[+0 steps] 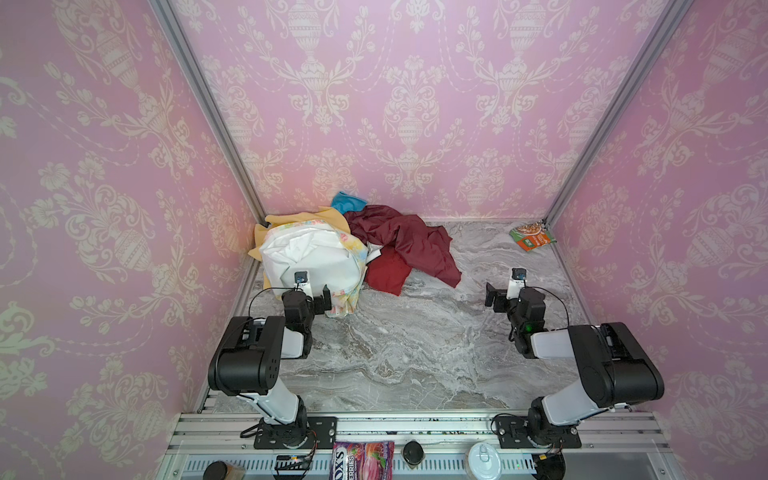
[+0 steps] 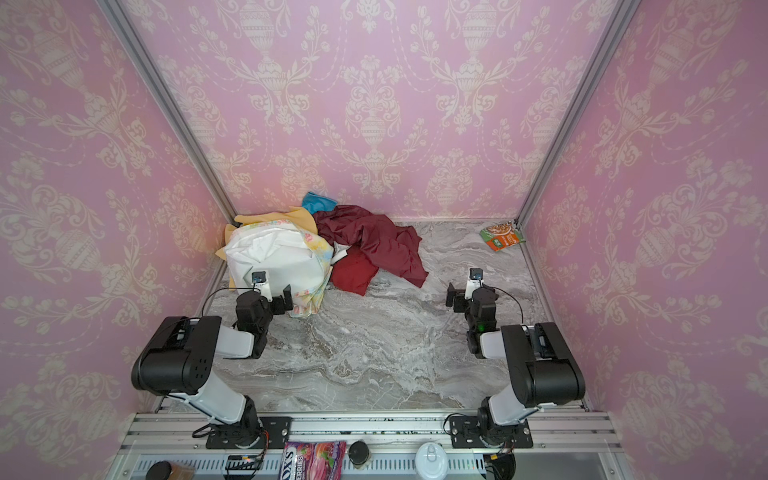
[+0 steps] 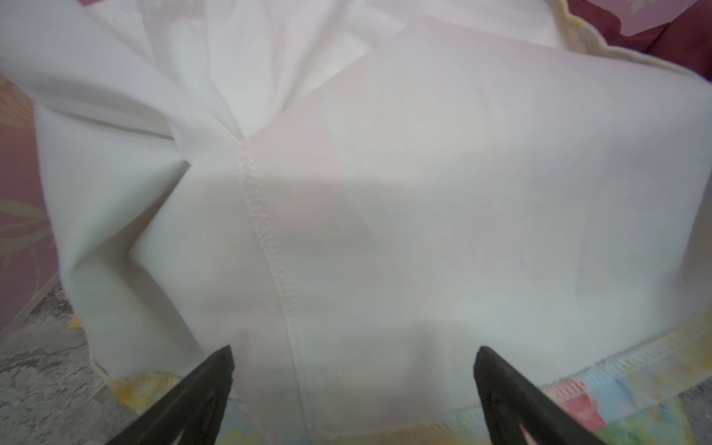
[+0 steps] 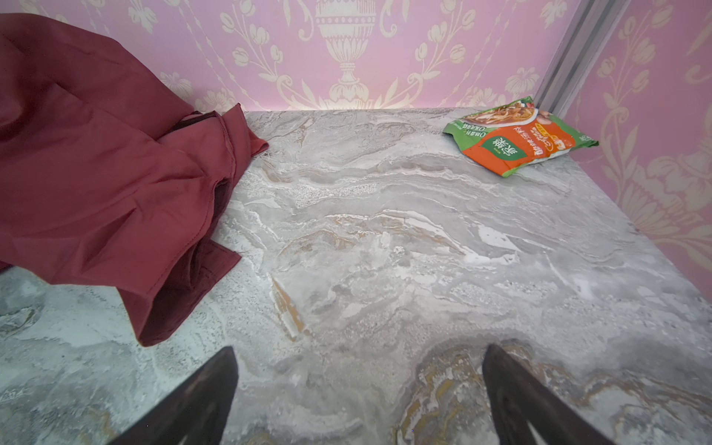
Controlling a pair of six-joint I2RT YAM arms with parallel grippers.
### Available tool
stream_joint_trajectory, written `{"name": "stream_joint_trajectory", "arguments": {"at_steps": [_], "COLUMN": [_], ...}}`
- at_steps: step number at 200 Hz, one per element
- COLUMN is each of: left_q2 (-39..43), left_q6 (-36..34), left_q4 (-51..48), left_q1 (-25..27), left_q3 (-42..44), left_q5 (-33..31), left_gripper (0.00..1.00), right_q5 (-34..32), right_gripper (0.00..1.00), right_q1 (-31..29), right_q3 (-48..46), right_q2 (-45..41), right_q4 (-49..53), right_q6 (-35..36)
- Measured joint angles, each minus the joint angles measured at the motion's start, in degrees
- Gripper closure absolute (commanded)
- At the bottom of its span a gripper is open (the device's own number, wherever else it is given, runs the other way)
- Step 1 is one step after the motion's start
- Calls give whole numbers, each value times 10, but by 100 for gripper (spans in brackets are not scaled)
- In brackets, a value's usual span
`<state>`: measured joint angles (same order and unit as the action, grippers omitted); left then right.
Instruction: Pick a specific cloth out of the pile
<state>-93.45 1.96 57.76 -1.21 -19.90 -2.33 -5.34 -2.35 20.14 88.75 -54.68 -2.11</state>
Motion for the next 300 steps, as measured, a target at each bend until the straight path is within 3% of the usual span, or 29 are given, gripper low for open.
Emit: {"name": "stream_joint_trajectory", "arguments": {"at_steps": [116, 189, 236, 300], "left_q2": [39, 156, 213, 247], "left_q6": [-13, 5, 29, 6], "left_q4": [-1, -248, -422, -567], "left_q1": [17, 34, 47, 160], "left_q3": [13, -87, -181, -305], "left_q5": [-51, -146, -188, -231], "left_gripper": [1, 1, 1, 4], "right_q5": [-53, -126, -142, -135], "right_gripper": [0, 0, 0, 1], "right_q1": [-27, -58, -66, -136], "right_q3": [-39, 3, 52, 150], "right_q2": [-21, -146, -205, -222], "right_q4": [-52, 90, 204, 322], "right_q6": [7, 19, -22, -68]}}
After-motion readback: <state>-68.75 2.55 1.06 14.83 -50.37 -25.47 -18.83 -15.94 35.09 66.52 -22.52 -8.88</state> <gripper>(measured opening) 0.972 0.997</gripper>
